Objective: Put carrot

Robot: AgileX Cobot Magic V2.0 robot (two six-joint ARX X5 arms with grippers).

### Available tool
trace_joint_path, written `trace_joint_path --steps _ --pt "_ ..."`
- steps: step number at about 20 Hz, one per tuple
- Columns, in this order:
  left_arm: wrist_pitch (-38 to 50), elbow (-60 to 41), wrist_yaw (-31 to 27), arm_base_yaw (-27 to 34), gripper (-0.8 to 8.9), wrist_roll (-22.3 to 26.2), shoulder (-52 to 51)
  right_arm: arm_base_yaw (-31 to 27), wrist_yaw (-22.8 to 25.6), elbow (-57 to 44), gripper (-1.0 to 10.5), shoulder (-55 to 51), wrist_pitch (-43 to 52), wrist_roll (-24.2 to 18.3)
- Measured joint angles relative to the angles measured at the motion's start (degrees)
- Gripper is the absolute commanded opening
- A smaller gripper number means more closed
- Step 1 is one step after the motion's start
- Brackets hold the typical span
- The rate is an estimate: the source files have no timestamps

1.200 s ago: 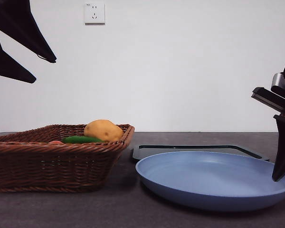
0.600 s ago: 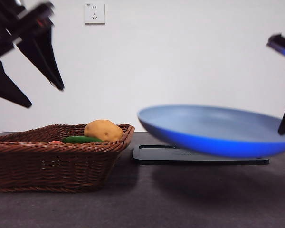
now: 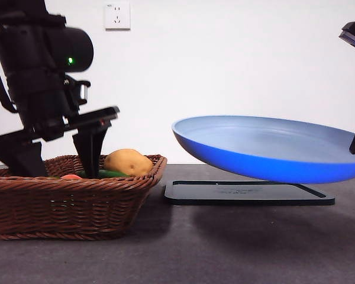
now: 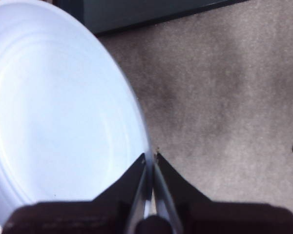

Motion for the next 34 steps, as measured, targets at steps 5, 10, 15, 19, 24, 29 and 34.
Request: trace_joint_path --steps 5,10,15,19,24,29,34 --pt "0.04 0.02 0.11 0.0 1.57 0.07 0.59 0.0 0.0 0.0 0.0 0.0 -0.02 -0.17" --pt "-0.96 0.28 4.68 0.17 1.24 5.18 0.59 0.0 0.02 0.0 0.0 0.0 0.0 -0.22" --pt "-8.02 8.74 29.11 2.89 1.24 13.18 0.59 0.0 0.87 0.0 0.0 0.0 0.0 -0.35" --pt "-6.86 18.45 57.09 3.23 1.24 18.14 0.59 -0.02 1.46 0.0 0.0 0.0 0.0 -0.35" --pt "2.64 22.91 60.28 -5.86 1.24 19.19 0.42 -0.02 1.46 0.0 0.0 0.0 0.04 -0.35" --pt "0.33 22.82 20.87 -21.86 1.24 22.12 0.46 -0.02 1.46 0.0 0.0 0.02 0.04 -0.35" --pt "-0.72 22.82 2.75 -29.97 1.23 23.5 0.52 -0.02 1.46 0.0 0.0 0.0 0.04 -0.35"
